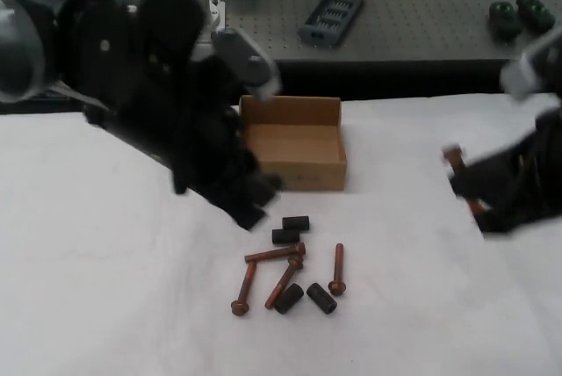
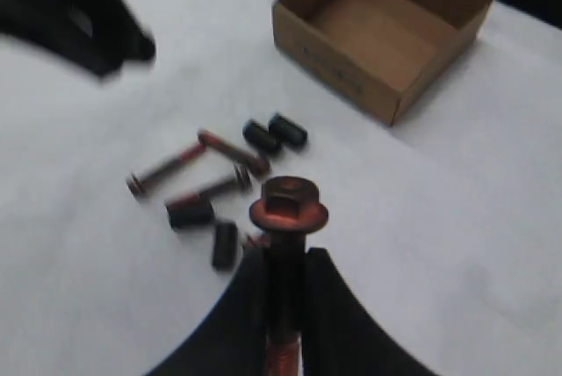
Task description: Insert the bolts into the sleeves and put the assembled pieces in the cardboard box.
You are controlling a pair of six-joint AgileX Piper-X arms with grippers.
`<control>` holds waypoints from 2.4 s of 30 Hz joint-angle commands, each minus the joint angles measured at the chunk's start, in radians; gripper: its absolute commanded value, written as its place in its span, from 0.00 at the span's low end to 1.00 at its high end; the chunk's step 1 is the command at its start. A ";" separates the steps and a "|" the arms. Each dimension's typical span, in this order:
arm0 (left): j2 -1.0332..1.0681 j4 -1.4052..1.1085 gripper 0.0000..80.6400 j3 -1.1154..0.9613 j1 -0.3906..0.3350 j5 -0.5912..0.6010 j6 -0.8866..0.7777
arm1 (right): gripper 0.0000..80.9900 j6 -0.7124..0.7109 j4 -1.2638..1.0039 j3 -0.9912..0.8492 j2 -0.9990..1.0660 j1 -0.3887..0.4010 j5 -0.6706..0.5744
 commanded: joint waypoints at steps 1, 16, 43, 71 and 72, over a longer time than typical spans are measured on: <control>-0.061 0.027 0.01 0.038 -0.132 0.027 -0.155 | 0.02 0.198 -0.142 -0.014 -0.015 0.002 -0.073; -0.218 -0.408 0.01 0.279 -0.204 0.024 -0.619 | 0.02 0.629 -0.410 -0.014 -0.015 -0.001 -0.200; -0.235 -0.972 0.01 0.431 -0.130 0.272 -0.962 | 0.02 0.640 -0.457 -0.014 -0.015 -0.056 -0.270; -0.235 -1.155 0.01 0.431 -0.130 0.380 -1.078 | 0.02 0.640 -0.457 -0.014 -0.015 -0.063 -0.352; -0.235 -1.155 0.01 0.431 -0.130 0.385 -1.078 | 0.02 0.640 -0.457 -0.014 -0.015 -0.063 -0.352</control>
